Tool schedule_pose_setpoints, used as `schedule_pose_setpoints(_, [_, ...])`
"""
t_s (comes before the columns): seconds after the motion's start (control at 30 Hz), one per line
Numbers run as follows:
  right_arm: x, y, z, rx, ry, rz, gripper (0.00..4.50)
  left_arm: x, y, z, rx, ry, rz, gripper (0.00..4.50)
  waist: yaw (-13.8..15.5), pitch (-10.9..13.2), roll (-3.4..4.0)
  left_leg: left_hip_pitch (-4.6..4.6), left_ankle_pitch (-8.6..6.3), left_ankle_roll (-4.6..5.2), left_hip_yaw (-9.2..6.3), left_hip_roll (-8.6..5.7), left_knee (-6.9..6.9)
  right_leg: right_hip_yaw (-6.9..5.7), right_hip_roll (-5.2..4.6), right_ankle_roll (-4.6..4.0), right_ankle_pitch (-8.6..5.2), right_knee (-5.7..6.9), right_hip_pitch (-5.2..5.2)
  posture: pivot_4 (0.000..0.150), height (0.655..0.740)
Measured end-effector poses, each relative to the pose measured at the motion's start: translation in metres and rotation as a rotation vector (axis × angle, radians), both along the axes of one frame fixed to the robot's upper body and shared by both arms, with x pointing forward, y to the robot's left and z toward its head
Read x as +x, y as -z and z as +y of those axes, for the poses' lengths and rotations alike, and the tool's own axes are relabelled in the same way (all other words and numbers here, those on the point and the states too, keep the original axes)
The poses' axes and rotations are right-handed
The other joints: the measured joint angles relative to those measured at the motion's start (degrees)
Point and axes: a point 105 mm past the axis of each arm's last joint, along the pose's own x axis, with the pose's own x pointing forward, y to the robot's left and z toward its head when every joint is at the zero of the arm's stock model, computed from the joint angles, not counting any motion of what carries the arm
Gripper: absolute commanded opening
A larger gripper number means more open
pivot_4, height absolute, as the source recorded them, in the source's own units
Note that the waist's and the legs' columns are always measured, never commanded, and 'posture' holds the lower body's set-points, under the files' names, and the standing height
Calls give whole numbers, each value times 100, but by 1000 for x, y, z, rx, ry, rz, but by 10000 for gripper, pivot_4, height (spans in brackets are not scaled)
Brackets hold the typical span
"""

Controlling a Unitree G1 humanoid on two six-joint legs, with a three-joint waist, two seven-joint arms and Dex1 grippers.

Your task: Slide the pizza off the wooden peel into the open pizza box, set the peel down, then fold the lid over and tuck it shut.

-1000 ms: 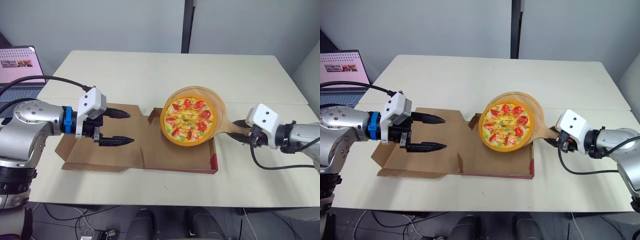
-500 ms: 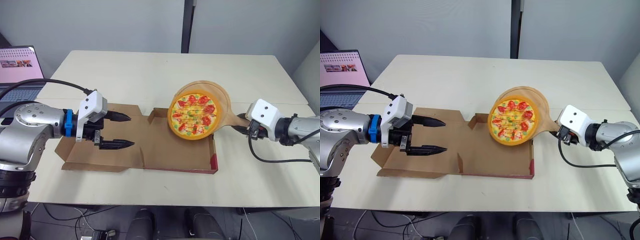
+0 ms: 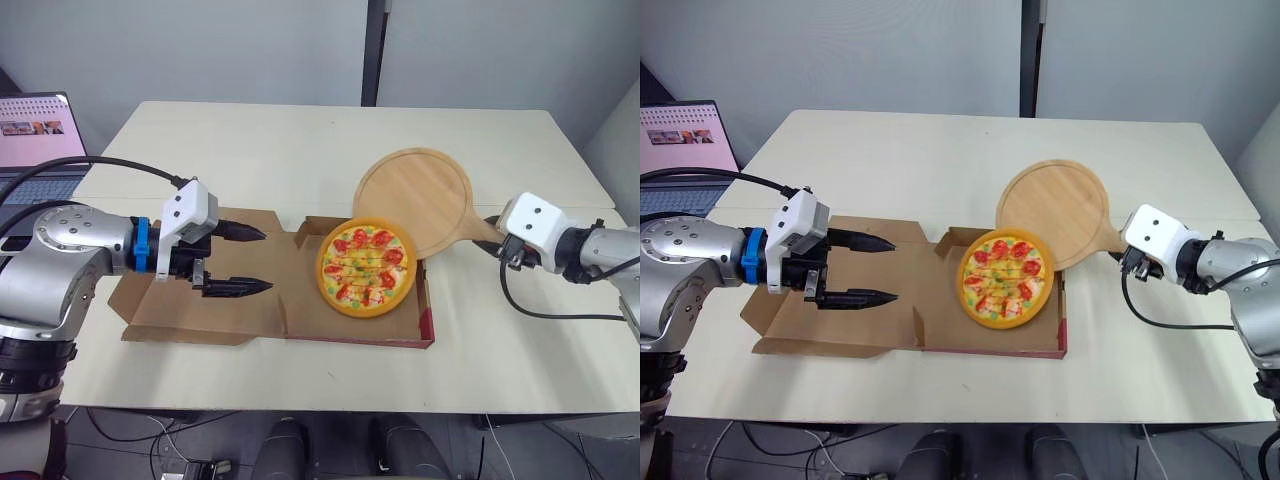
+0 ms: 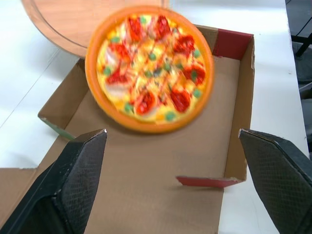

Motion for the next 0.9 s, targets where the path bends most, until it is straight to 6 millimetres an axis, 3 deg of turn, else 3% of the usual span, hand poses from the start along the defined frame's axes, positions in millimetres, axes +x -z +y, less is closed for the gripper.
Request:
schedule_pose_setpoints(0.23, [12, -26, -34, 19, 143, -116, 15976, 2, 0, -2, -2, 6, -17, 45000, 2, 0, 0, 0, 0, 0, 1, -1, -1, 0, -1, -1, 1, 0, 0, 1500, 7343])
schedule_pose_setpoints(0.33, [3, -41, -52, 71, 194, -153, 15976, 3, -5, -4, -8, 14, -34, 45000, 12, 0, 0, 0, 0, 0, -2, -1, -3, -2, -1, -2, 1, 0, 1, 1500, 7343])
schedule_pose_setpoints(0.4, [-6, -41, -61, 117, 226, -140, 15975, 3, -6, -8, -28, 22, -35, 45000, 30, 0, 0, -1, 0, 0, -4, -1, -2, -4, -1, -2, 1, 0, 4, 1500, 7343])
schedule_pose_setpoints(0.67, [-58, 19, -78, 372, 416, 72, 15971, 8, -28, -41, -153, 103, -84, 45000, 34, -1, 0, 5, 1, 0, -3, -6, 11, 2, -2, 1, 1, 30, 6, 1500, 7343])
schedule_pose_setpoints(0.9, [-90, 53, -81, 531, 633, 138, 15971, 8, -36, -80, -222, 216, -119, 45000, -32, -3, 3, 29, 3, -1, 2, -3, 19, 17, 8, 28, -17, 71, 6, 1500, 7343])
